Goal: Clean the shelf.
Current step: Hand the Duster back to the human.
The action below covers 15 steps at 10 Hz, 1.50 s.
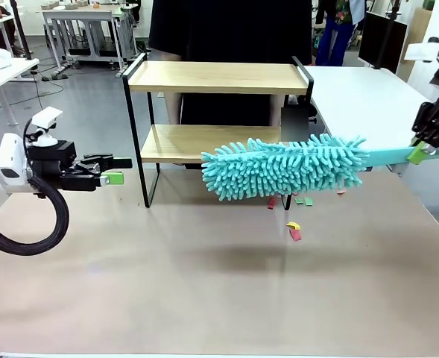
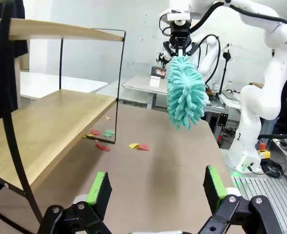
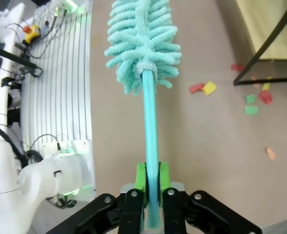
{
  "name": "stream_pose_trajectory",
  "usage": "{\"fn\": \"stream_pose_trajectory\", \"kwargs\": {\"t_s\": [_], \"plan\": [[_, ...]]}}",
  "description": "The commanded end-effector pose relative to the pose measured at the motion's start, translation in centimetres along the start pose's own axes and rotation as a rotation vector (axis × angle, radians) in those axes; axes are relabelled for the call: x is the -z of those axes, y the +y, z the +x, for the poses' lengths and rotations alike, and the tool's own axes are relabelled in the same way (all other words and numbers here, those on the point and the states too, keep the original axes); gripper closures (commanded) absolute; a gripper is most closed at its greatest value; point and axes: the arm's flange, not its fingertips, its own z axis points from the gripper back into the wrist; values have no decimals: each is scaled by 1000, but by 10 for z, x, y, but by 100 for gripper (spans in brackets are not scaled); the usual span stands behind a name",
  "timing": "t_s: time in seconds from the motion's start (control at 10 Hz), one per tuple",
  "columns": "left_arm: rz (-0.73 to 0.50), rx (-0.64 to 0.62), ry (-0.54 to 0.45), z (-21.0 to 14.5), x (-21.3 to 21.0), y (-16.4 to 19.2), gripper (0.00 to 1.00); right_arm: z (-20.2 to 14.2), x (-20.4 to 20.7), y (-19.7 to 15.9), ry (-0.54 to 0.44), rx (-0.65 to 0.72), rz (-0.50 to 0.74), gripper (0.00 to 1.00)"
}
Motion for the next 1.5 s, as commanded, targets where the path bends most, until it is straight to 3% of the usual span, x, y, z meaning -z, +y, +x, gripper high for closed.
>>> {"fn": "stream_pose_trajectory", "kwargs": {"t_s": [0.0, 0.3, 0.7, 0.8, 1.4], "plan": [[39, -5, -8, 3, 15, -13, 0, 2, 10, -3, -66, -86, -21, 87], [65, 31, -75, 9, 24, -19, 0, 11, 21, -7, -98, -178, -48, 87], [40, 62, -84, 17, 37, -30, 0, 20, 29, -24, -160, -115, -88, 87], [43, 64, -83, 14, 42, -33, 0, 18, 26, -15, -82, -147, -46, 87], [5, 69, -105, 18, 82, -47, 0, 18, 26, -15, -82, -147, -46, 87]]}}
